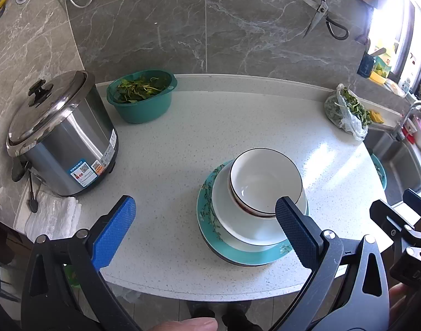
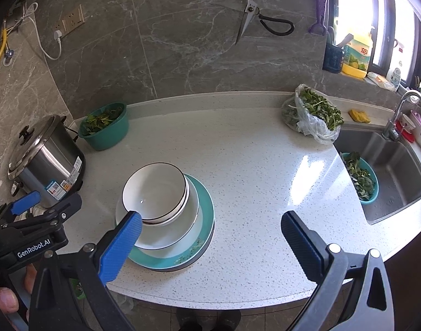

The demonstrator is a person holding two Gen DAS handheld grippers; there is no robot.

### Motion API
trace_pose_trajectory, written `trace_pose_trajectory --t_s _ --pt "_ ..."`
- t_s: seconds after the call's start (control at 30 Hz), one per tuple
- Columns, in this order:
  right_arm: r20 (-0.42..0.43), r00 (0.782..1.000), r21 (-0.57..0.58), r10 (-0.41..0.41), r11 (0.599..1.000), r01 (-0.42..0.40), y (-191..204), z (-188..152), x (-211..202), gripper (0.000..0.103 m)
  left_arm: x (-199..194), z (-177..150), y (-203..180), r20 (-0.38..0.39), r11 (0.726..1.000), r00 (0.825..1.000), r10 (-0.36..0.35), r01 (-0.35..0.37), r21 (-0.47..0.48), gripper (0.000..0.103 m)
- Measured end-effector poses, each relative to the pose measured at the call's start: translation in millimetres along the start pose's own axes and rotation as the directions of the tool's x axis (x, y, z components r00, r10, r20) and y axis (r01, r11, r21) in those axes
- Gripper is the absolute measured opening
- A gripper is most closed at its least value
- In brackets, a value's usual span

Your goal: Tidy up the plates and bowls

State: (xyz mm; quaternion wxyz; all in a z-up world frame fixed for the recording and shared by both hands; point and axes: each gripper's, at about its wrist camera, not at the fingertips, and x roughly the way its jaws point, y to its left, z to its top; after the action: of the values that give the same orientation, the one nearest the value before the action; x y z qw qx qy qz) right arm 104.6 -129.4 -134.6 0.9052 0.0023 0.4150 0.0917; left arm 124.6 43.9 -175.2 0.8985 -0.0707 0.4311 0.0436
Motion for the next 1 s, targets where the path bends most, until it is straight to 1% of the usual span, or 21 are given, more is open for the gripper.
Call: trace_pose_trajectory --t_s 0.7,1.0 --pt "-0.012 1.0 -0.002 -0.025 1.0 0.025 -6 -1 2 0.103 -2 -6 -15 -0.01 0.999 0.999 -0.037 0.037 0.036 0.103" --pt "-0.009 0.999 0.014 -0.049 0.999 0.049 -16 -1 -1 0.103 -2 -6 -21 -0.011 0.997 0.999 -0.05 0.05 0.052 0.103"
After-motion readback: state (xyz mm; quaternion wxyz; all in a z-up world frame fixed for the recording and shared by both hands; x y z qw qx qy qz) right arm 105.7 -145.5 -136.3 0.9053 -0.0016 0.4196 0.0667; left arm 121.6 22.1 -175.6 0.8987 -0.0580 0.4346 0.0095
